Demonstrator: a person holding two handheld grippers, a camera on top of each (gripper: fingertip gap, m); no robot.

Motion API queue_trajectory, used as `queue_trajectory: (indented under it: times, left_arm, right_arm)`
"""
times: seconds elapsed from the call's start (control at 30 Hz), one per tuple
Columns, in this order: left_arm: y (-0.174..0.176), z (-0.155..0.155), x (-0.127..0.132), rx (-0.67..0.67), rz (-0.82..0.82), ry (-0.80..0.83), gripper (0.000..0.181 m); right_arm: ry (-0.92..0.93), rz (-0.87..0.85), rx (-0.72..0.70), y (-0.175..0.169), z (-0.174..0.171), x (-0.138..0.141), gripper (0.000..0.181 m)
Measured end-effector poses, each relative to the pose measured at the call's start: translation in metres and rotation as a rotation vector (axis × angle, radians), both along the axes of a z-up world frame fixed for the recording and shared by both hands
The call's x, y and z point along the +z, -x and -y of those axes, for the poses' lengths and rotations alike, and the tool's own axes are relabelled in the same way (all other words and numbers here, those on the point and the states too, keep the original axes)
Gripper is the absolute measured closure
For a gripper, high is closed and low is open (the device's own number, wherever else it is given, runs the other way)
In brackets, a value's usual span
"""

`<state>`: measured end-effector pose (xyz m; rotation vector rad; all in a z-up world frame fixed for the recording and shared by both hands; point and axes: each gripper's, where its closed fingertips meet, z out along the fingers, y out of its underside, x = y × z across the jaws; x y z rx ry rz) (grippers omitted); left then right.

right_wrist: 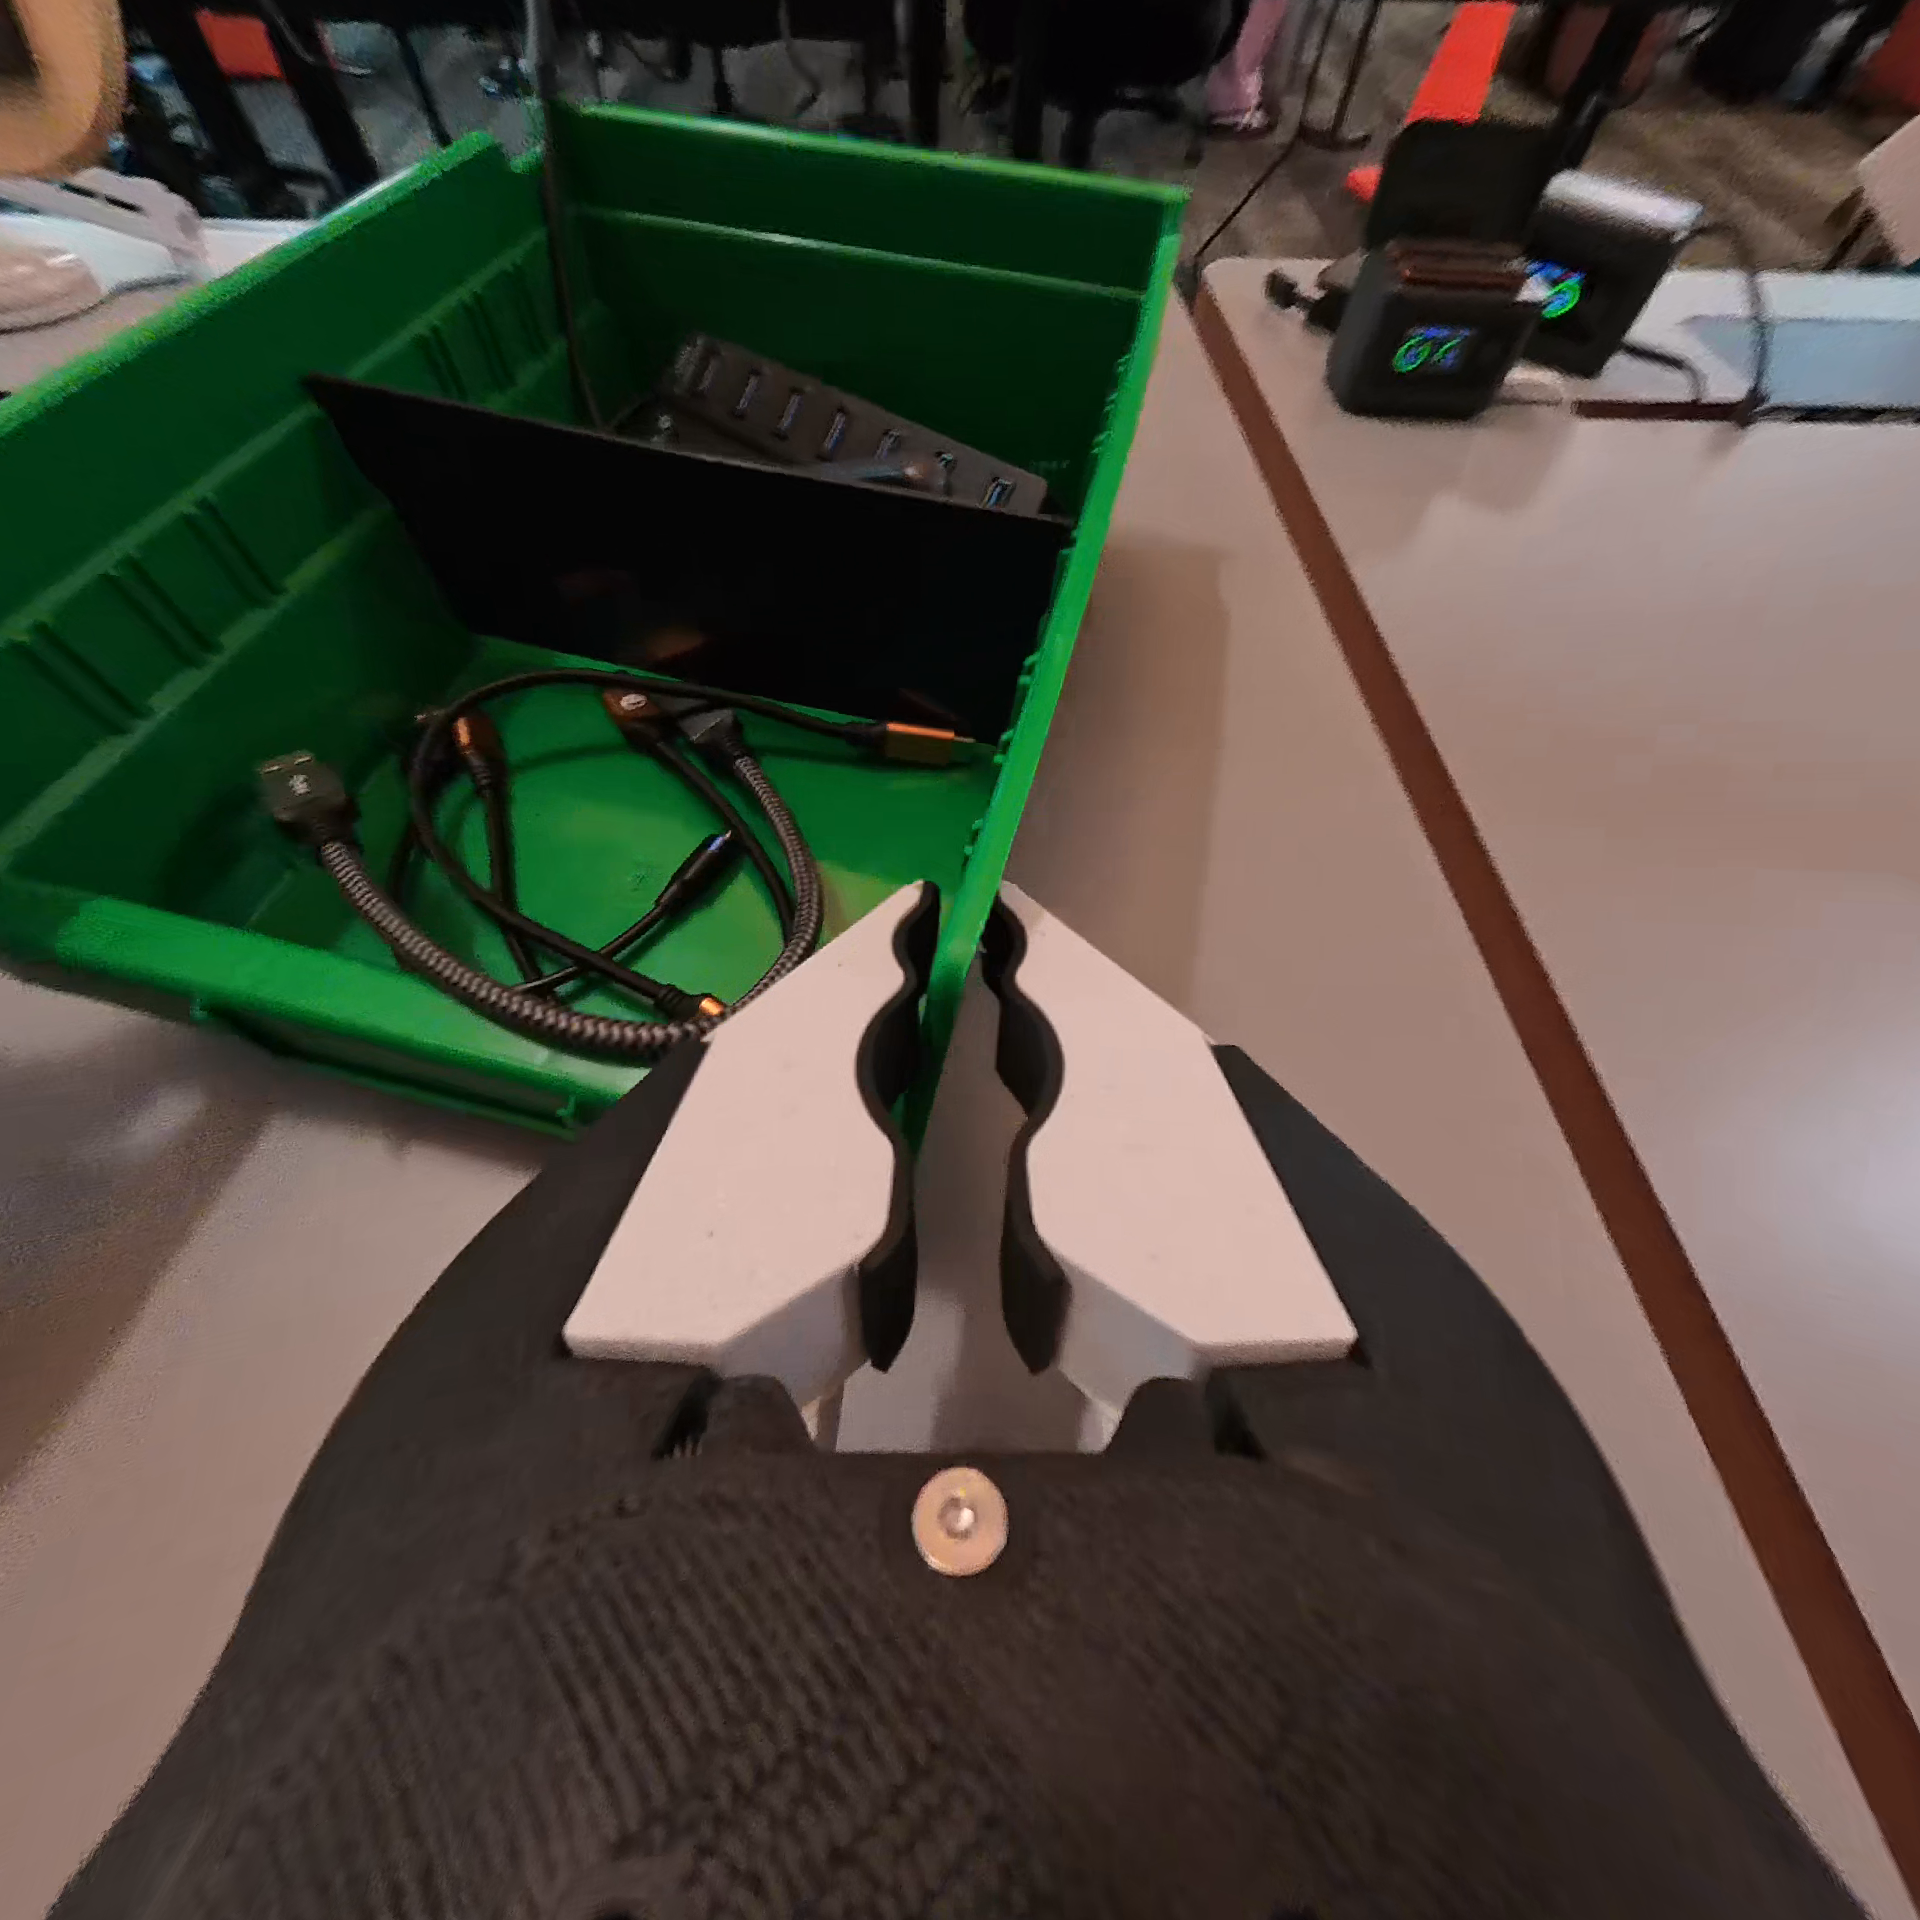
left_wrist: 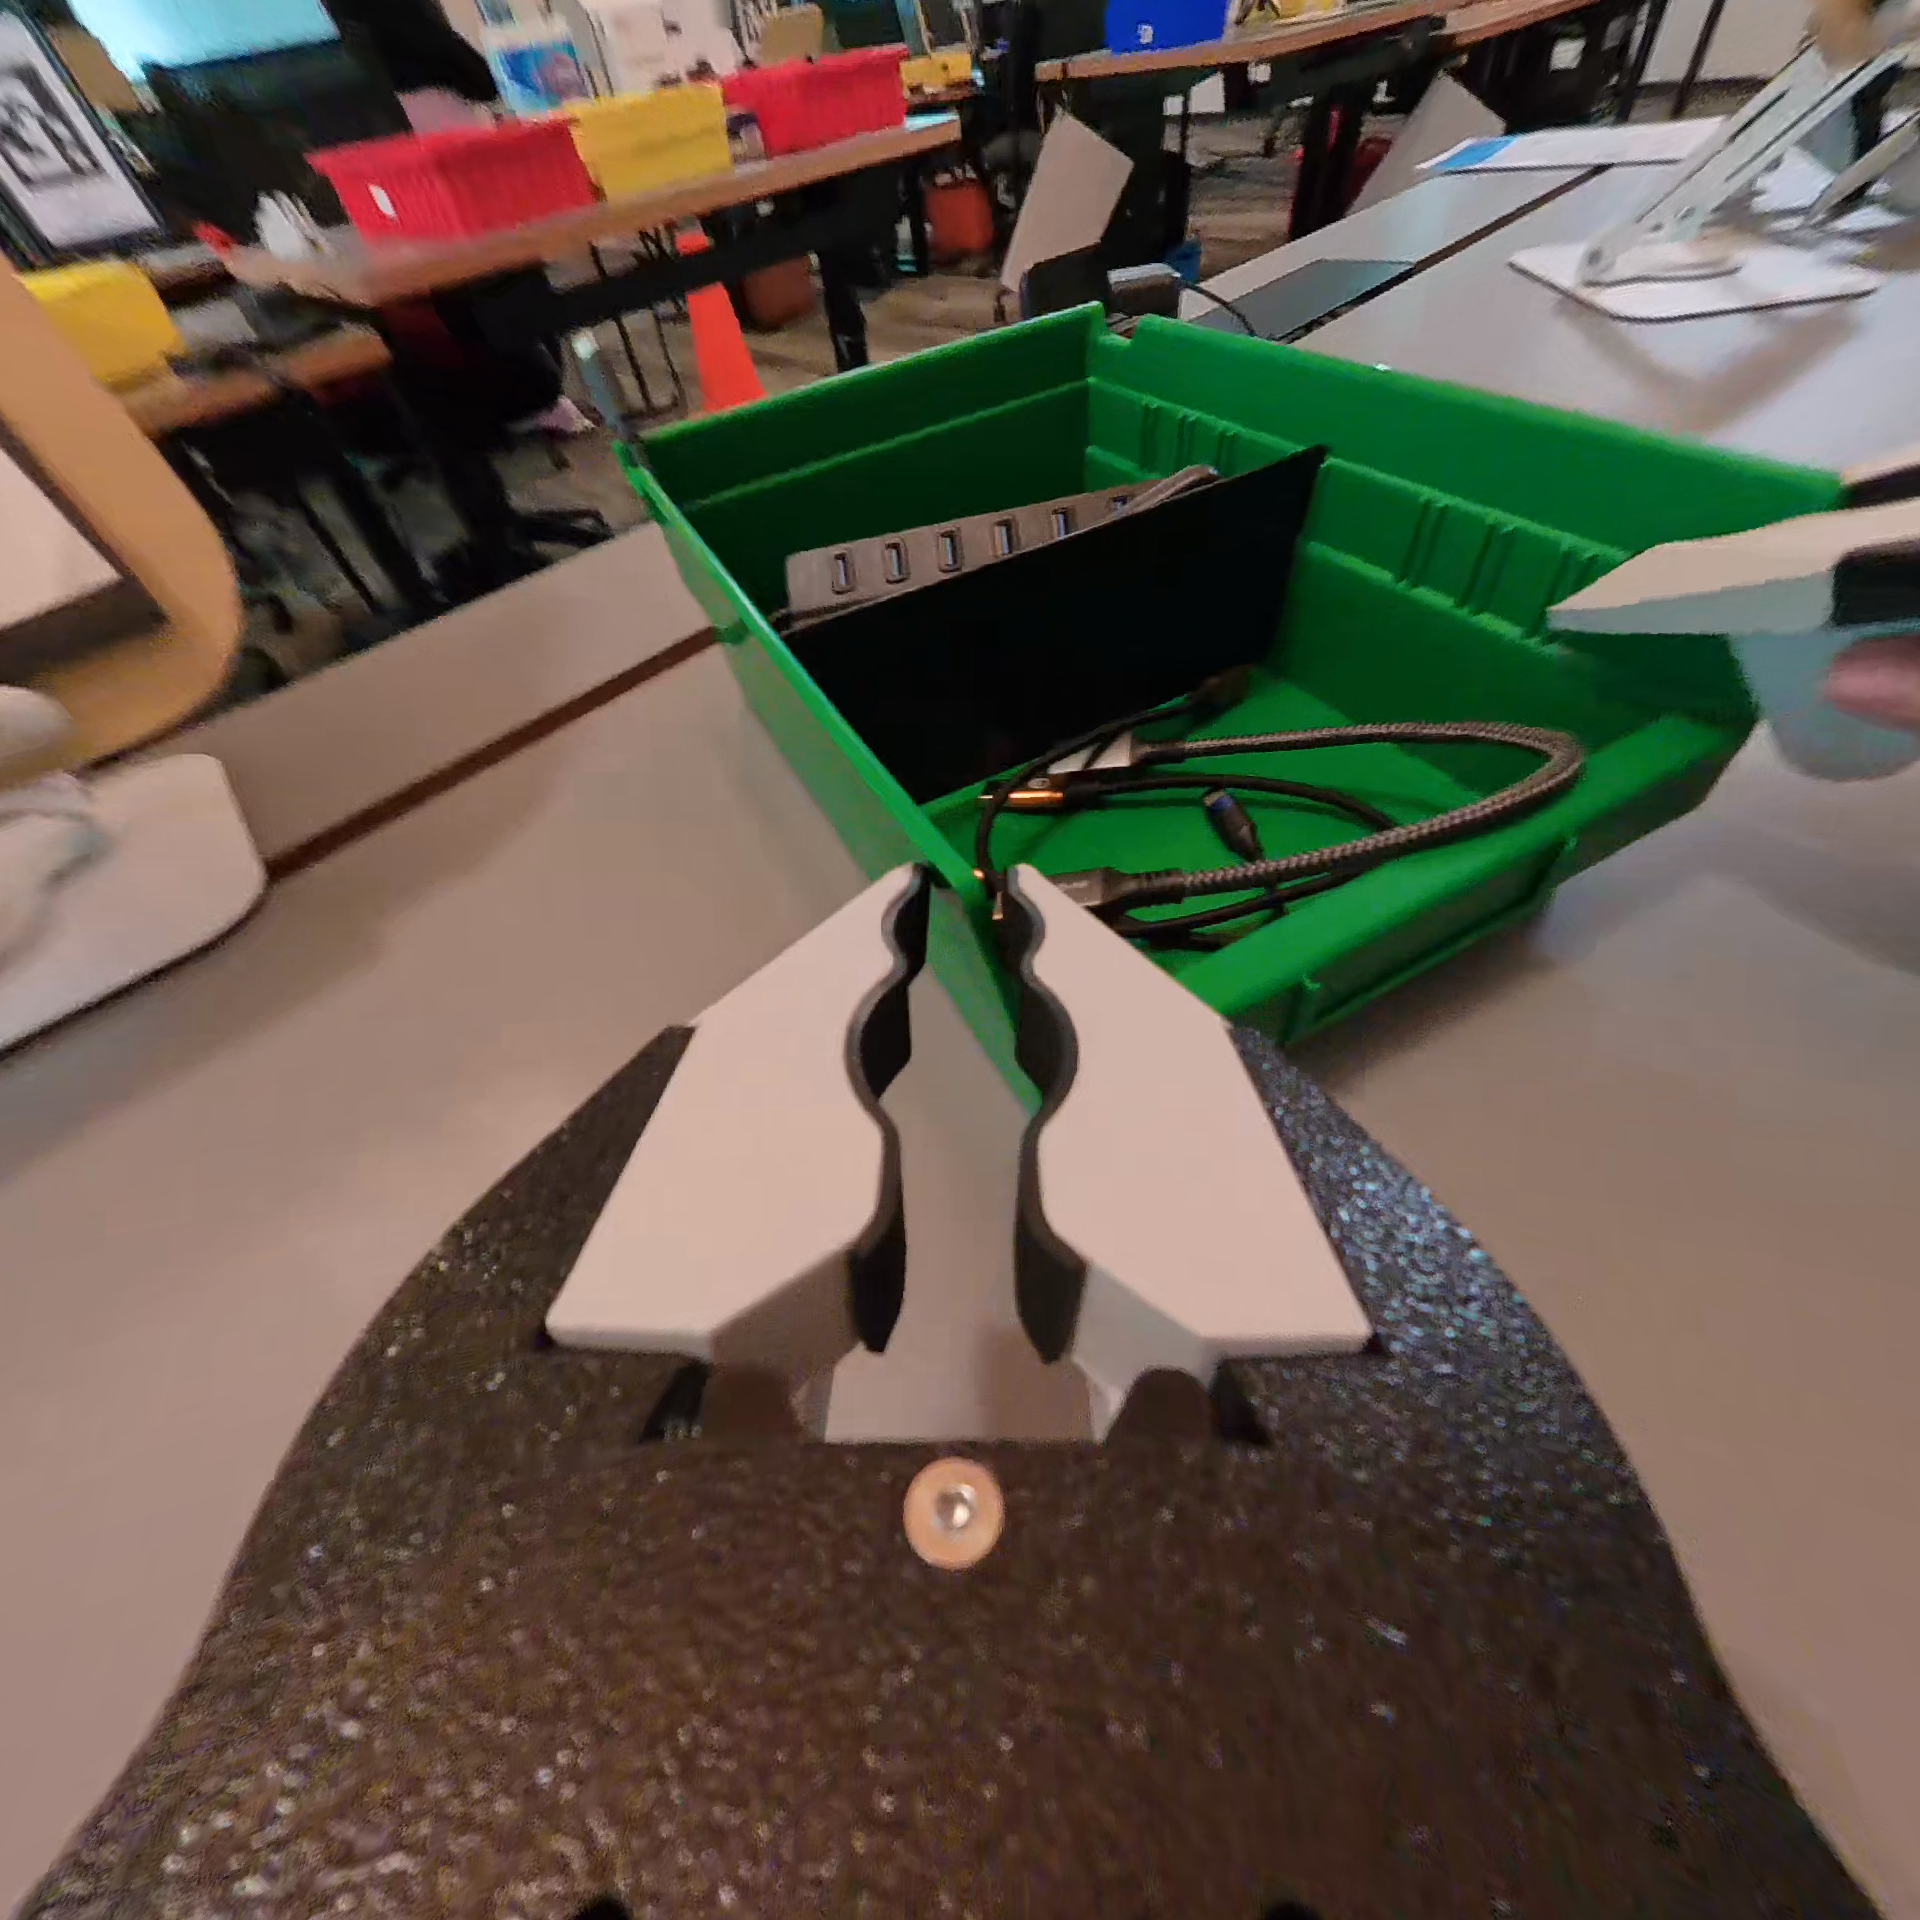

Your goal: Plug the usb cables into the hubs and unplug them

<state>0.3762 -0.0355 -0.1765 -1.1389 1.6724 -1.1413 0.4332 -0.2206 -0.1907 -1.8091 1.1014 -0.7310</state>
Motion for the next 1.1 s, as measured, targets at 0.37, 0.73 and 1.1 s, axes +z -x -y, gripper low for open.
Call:
queue_trajectory:
  times: [0.37, 0.73, 1.1]
  left_arm:
    - [0.115, -0.086, 0.001, 0.150, 0.053, -0.024, 0.172]
    - [0.249, -0.241, 0.002, 0.471, 0.080, -0.025, 0.174]
    - [0.295, -0.309, 0.051, 0.380, 0.183, 0.139, 0.154]
  right_arm:
    - [0.409, -0.227, 0.457, 0.105, -0.087, -0.007, 0.167]
    - [0.451, -0.071, 0.766, 0.201, -0.266, -0.007, 0.166]
    - [0.298, 0.110, 0.831, 0.218, -0.313, 0.011, 0.135]
